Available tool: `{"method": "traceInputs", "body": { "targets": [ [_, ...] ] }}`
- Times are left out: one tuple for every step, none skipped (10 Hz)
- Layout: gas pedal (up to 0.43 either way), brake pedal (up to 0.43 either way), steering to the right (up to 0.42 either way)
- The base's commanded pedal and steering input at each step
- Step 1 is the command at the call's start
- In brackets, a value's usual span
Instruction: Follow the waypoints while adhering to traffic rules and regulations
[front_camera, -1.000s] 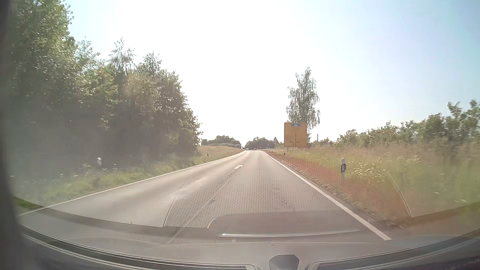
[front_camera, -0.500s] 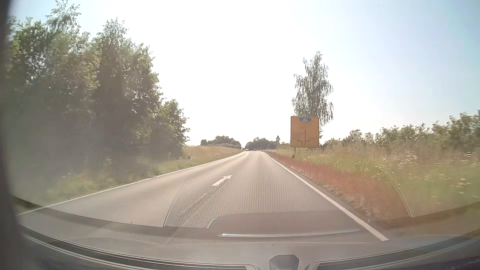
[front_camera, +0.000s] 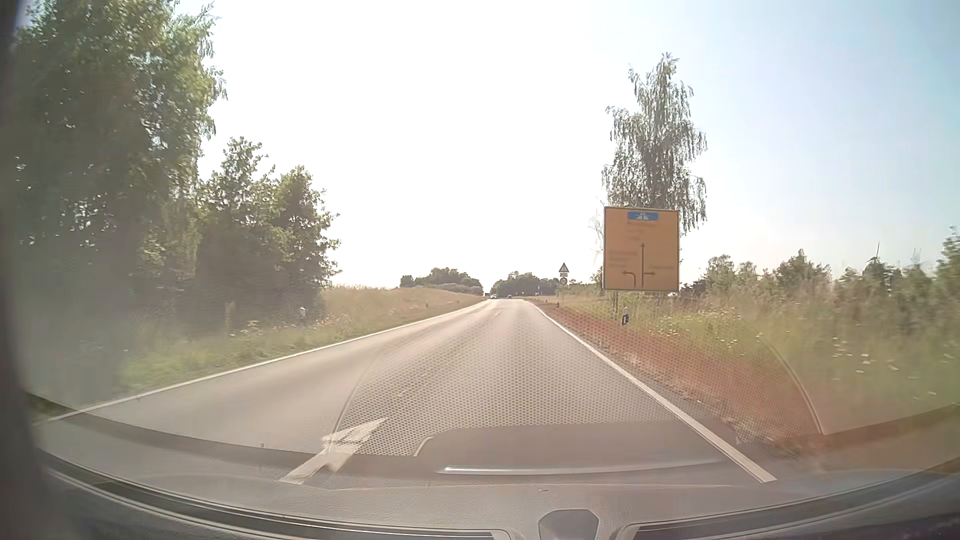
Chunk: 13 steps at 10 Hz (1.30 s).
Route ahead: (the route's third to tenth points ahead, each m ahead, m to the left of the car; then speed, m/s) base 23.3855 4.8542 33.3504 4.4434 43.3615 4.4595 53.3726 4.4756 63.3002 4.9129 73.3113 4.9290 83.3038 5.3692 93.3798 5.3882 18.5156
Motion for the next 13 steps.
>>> {"method": "traceInputs", "body": {
  "targets": [
    [0.0, 0.006, 0.003],
    [0.0, 0.006, 0.003],
    [0.0, 0.006, 0.003],
    [0.0, 0.006, 0.003],
    [0.0, 0.006, 0.003],
    [0.0, 0.006, 0.003],
    [0.0, 0.006, 0.003],
    [0.0, 0.006, 0.003],
    [0.0, 0.006, 0.003],
    [0.0, 0.006, 0.003],
    [0.0, 0.006, 0.004],
    [0.0, 0.006, 0.003],
    [0.0, 0.006, 0.004]
  ]
}}
